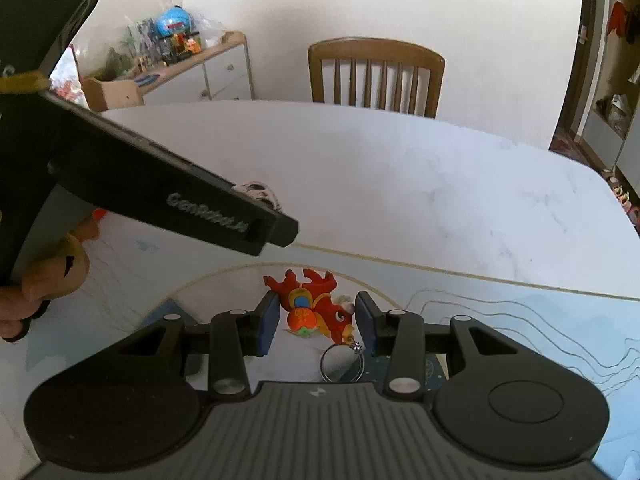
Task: Organize objects
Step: 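Carry the jellyfish plush and red keychain over the red-edged box with both tools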
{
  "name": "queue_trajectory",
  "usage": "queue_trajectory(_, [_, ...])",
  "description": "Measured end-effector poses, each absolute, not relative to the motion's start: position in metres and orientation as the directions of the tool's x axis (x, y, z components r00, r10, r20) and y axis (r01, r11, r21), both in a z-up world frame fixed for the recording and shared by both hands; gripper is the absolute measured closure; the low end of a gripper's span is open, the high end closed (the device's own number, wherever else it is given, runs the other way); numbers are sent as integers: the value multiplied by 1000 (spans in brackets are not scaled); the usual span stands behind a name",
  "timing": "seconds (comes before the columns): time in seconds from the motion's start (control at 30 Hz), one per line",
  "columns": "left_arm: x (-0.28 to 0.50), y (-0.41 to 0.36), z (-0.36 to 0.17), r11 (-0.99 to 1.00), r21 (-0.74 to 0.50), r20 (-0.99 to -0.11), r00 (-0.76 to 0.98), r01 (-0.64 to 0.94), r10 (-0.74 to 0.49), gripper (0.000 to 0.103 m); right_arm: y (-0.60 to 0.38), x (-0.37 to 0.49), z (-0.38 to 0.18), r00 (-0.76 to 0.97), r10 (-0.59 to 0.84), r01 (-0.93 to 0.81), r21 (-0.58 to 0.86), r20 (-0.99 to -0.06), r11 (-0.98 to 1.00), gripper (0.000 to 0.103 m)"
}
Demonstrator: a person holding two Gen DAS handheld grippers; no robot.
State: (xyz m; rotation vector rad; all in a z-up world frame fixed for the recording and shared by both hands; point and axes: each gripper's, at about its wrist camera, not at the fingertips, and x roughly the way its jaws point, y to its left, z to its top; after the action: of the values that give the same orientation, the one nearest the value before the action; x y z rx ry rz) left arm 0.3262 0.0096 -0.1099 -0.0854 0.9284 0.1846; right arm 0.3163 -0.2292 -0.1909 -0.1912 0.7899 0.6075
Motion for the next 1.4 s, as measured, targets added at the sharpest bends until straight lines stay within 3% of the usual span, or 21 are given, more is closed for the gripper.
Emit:
queue_trajectory(0.9, [189, 53, -20, 953, -61, -735, 659, -298, 160, 55, -169, 221, -69, 537, 576, -678, 91, -616, 729, 62])
queue_trajectory(1.4, [108, 123, 8, 914, -79, -719, 657, -399, 224, 55, -69, 188, -51, 488, 641, -747, 96, -593, 658, 62])
